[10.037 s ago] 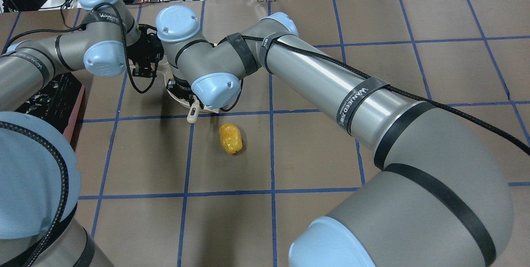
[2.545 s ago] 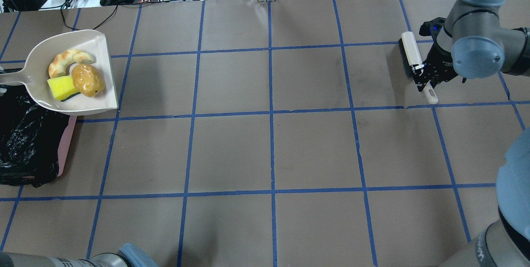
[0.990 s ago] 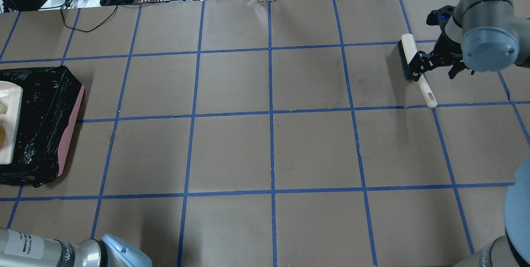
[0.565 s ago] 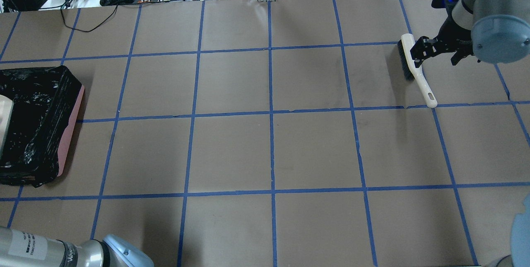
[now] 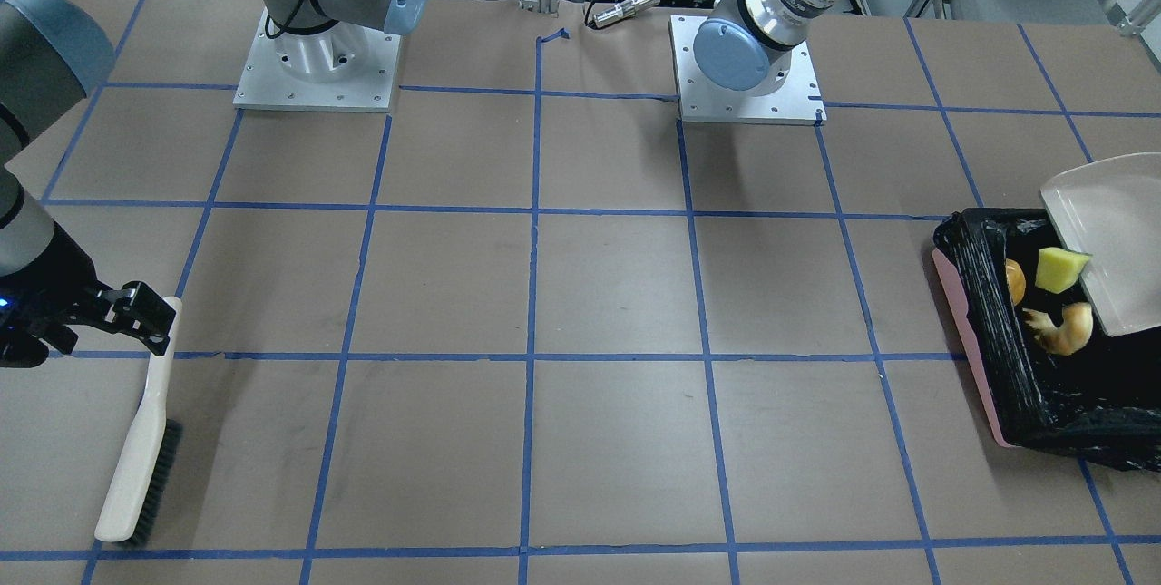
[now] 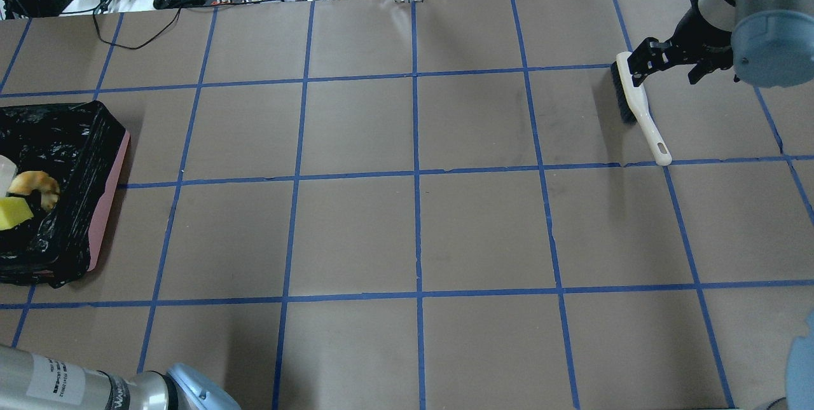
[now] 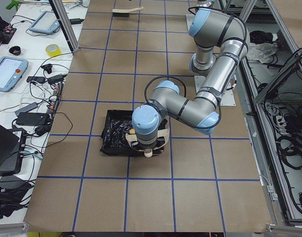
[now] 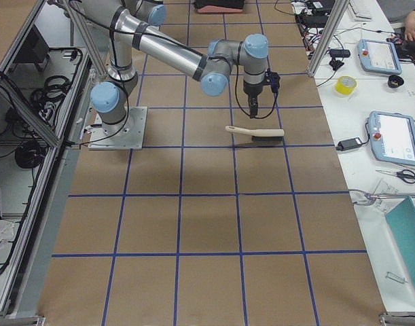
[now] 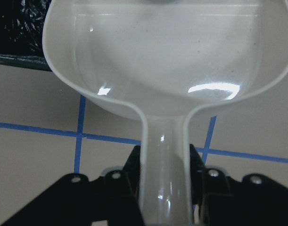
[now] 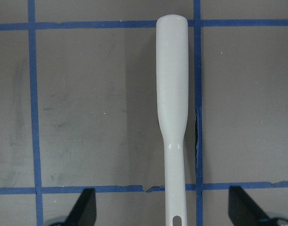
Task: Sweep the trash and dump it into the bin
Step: 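Tilt the dustpan over the bin with the left gripper while the right lowers the brush, then return the empty dustpan to the table with the left while the right releases the brush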
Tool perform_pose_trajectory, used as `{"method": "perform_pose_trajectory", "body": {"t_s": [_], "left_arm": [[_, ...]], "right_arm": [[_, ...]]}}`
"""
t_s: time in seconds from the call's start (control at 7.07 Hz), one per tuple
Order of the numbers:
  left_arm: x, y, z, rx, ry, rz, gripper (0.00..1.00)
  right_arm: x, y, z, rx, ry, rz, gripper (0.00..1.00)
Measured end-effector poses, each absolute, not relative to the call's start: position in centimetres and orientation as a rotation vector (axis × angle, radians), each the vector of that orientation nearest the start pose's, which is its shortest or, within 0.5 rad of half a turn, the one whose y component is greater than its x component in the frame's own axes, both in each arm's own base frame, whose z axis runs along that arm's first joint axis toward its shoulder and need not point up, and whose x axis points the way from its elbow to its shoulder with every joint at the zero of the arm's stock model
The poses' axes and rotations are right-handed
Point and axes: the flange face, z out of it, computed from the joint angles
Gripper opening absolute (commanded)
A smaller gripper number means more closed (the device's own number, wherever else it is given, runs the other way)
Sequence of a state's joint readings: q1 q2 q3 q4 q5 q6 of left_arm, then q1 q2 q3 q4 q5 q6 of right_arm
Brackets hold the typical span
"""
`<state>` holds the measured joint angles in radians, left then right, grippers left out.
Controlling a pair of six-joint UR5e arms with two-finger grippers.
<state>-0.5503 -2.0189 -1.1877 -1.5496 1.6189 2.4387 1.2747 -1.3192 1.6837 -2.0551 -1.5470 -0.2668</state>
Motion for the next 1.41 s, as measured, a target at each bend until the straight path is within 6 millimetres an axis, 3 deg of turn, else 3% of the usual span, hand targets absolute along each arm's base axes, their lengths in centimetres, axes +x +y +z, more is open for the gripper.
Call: {"method": "perform_pose_trajectory", "body": {"t_s": [0.28,0.42,0.85,1.13,1.27,1.41], "left_arm": [[49.2,-47.1,42.6,2.105,2.370,0.152,0.00],[48.5,-47.8,43.1,2.096,2.358,0.069,0.00],[45.8,-49.5,44.5,2.024,2.399,-0.383,0.00],[43.7,-50.9,43.4,1.949,2.533,-0.598,0.00],[41.2,-53.3,42.0,1.963,2.576,-0.651,0.00],[37.4,-56.4,40.4,2.040,2.575,-0.667,0.00]], "right_arm": [[-4.0,-59.7,35.1,0.119,3.142,-0.202,1.00],[-4.0,-59.7,35.2,0.132,3.145,-0.204,1.00],[-4.3,-59.6,35.4,0.145,3.160,-0.208,1.00],[-4.4,-59.6,35.4,0.156,3.161,-0.213,1.00],[-4.5,-59.6,35.4,0.166,3.161,-0.215,1.00],[-4.6,-59.6,35.4,0.174,3.162,-0.214,1.00]]}}
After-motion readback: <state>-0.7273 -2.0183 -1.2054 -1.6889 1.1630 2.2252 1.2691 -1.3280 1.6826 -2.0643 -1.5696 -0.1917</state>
